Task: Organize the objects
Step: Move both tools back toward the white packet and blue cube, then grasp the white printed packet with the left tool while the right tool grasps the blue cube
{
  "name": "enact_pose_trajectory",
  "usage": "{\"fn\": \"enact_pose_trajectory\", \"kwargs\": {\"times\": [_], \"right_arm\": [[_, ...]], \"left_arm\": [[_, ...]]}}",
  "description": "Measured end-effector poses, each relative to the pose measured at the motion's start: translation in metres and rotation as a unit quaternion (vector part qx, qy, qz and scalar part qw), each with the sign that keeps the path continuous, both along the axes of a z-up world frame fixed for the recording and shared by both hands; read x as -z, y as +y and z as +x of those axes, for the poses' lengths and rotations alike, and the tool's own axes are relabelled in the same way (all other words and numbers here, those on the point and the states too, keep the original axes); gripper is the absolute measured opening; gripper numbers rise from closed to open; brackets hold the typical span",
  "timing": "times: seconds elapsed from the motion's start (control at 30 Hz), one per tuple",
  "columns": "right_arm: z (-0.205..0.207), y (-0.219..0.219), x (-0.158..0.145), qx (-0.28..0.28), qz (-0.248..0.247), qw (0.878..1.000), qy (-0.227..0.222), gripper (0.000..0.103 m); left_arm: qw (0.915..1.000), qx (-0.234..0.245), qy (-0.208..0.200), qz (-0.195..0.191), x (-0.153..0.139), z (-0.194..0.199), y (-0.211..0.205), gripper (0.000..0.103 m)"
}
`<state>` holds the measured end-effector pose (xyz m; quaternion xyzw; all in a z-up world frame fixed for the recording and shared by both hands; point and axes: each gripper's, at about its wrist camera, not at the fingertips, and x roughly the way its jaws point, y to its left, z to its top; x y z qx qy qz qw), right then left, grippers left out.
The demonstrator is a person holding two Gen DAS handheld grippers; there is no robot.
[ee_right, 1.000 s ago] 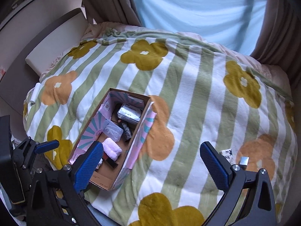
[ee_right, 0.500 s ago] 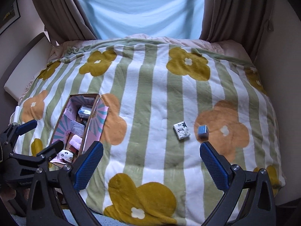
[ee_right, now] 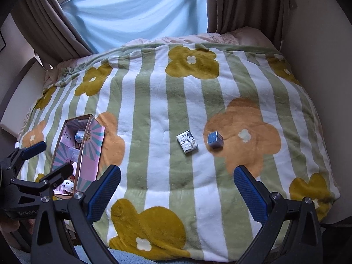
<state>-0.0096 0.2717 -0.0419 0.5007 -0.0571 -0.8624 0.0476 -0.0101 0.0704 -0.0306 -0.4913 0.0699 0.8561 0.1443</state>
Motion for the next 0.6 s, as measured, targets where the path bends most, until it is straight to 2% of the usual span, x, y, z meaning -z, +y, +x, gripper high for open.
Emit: {"fn": "enact_pose_trajectory", "kwargs": {"times": [0.13, 0.27, 0.47, 0.6], "right_arm": [[-0.016, 0.027, 0.005, 0.016, -0.021, 1.0, -0.004, 0.102], [-0.036, 0.054, 0.023, 0.032, -0.037, 0.999, -0.016, 0.102], [-0.076, 0.09, 0.073, 0.049, -0.07, 0.996, -0.037, 0.101], [-0.104, 0.107, 0.117, 0.069, -0.103, 0.99, -0.061, 0.092]], "left_arm": [[0.9988, 0.048, -0.009, -0.006, 0.01, -0.019, 0.035, 0.103], [0.995, 0.097, -0.02, -0.017, 0.032, -0.046, 0.071, 0.103], [0.9855, 0.157, -0.049, -0.043, 0.092, -0.092, 0.12, 0.103], [0.9786, 0.188, -0.058, -0.059, 0.139, -0.113, 0.144, 0.103]]}}
